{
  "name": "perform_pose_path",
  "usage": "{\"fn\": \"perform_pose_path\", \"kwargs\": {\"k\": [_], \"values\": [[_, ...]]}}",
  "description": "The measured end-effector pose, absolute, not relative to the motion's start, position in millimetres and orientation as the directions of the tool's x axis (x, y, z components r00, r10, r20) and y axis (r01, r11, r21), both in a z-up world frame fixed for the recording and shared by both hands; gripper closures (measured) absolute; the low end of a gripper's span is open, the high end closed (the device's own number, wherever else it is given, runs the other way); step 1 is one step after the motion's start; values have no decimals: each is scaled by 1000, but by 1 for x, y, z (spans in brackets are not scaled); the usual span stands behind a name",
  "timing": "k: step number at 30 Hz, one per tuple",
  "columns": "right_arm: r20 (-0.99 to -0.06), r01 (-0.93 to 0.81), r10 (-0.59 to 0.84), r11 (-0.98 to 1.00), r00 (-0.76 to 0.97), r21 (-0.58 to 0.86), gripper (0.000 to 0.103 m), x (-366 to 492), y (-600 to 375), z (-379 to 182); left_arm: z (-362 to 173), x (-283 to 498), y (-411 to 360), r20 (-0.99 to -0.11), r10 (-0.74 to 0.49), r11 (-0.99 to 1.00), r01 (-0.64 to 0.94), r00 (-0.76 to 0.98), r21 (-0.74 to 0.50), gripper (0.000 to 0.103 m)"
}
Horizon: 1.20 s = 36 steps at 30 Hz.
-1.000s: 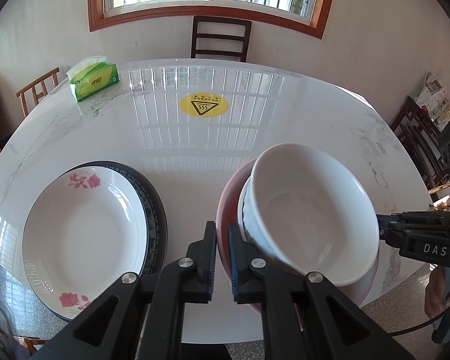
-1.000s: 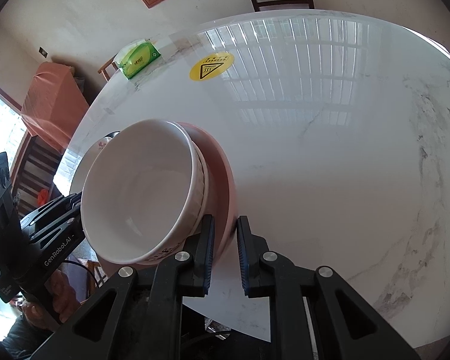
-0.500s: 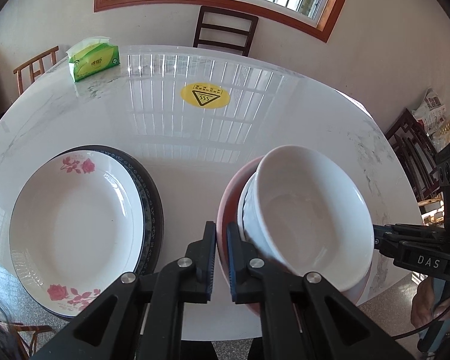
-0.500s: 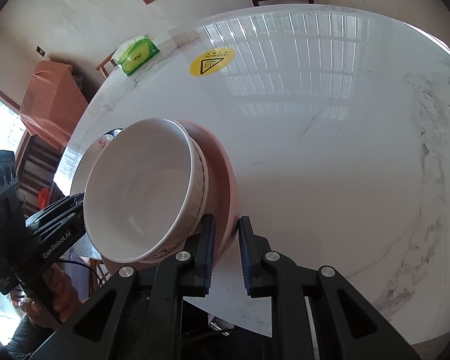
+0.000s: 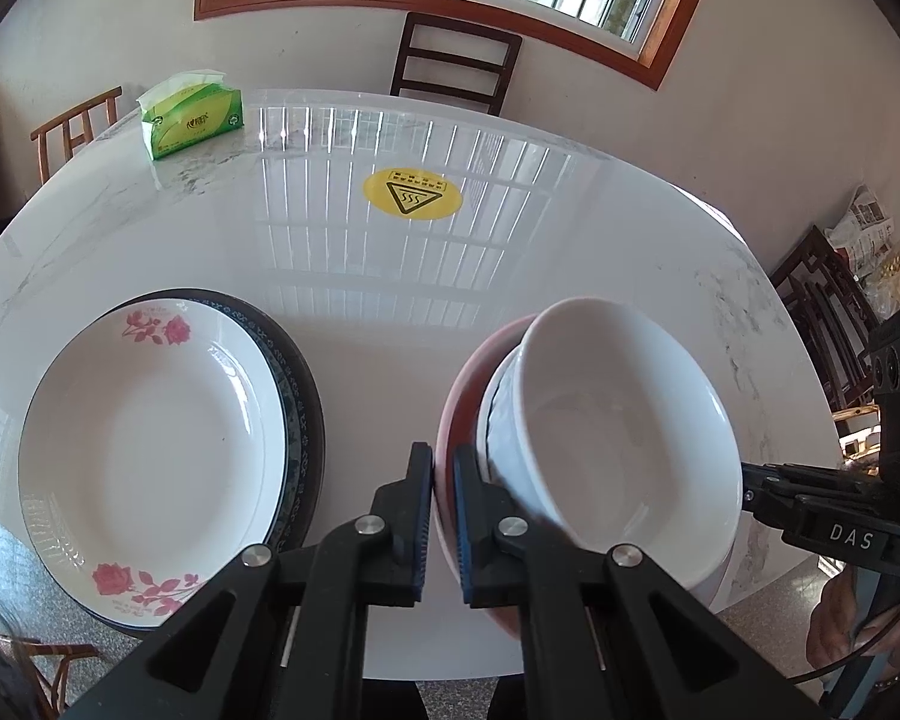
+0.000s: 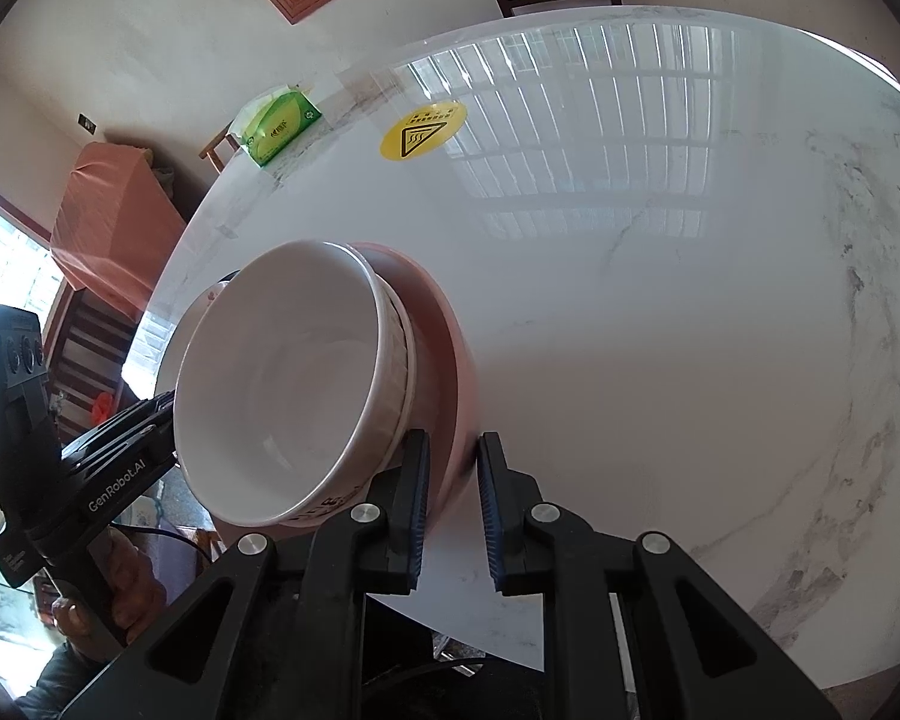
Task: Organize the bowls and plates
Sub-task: 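Close both grippers on the top bowl rim of the stack, then lift the nested pink bowl stack with both grippers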
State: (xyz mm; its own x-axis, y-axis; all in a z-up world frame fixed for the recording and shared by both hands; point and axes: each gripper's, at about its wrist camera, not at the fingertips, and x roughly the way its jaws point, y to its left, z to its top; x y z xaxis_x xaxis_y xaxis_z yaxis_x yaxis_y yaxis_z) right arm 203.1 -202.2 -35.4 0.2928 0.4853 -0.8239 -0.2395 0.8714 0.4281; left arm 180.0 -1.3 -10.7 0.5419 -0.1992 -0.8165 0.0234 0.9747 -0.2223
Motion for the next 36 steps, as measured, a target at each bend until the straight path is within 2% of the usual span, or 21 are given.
{"fn": "perform_pose_path", "kwargs": {"k": [16, 26, 31, 36], "values": [[-812, -226, 510, 858, 284, 461, 86, 206, -202, -37, -3, 178, 1, -802, -189, 975, 12, 566, -221, 98], [-832, -226, 482, 873, 274, 432, 86, 210, -194, -38, -16, 183, 9, -826, -241, 961, 9, 510, -275, 97], [-853, -215, 451, 889, 263, 404, 86, 214, -189, -36, -16, 184, 4, -845, -218, 971, 18, 487, -240, 94], [-854, -248, 436, 894, 284, 374, 87, 212, -186, -35, -16, 186, 2, -856, -225, 970, 28, 466, -241, 97]]}}
